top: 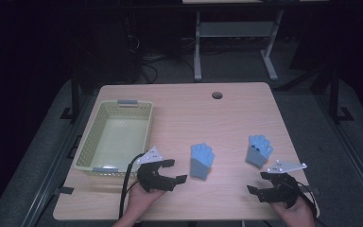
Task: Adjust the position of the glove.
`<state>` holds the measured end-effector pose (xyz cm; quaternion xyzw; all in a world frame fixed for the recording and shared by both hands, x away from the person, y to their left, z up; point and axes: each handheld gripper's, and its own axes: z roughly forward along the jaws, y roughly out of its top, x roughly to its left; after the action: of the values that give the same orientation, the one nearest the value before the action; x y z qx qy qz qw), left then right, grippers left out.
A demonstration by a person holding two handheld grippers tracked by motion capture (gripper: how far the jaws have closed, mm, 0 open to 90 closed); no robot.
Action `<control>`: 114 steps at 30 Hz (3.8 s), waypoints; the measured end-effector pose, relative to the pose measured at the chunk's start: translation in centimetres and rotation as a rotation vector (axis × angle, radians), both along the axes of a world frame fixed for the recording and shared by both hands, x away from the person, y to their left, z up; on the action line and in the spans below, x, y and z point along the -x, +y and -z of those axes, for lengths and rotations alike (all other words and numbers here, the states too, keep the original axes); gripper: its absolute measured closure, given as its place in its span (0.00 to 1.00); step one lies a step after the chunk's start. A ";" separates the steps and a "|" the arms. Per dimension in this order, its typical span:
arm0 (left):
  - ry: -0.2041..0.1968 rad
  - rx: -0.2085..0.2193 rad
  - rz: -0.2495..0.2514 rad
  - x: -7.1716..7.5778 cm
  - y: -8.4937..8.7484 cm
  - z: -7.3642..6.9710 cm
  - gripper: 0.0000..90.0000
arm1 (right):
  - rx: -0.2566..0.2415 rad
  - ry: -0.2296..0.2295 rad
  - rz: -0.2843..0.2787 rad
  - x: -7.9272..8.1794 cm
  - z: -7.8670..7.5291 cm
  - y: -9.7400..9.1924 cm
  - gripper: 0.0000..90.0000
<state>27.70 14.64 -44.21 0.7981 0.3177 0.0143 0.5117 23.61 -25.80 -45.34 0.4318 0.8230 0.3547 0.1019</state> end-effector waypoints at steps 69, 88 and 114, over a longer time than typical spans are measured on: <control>-0.006 0.040 0.021 0.8 -0.4 -0.9 0.19 | 0.107 0.147 0.063 -11.3 -4.2 -1.2 0.35; -0.013 0.016 0.013 0.7 -0.6 -0.5 0.18 | 0.164 0.216 0.123 -12.8 -2.2 -1.7 0.49; -0.006 0.027 0.007 0.9 -0.7 -0.3 0.18 | 0.268 0.195 0.149 -13.3 -0.7 -0.3 0.87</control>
<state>26.83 13.91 -43.91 0.7921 0.3136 0.0108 0.5236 36.95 -26.09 -44.61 0.5065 0.8346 0.1896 0.1043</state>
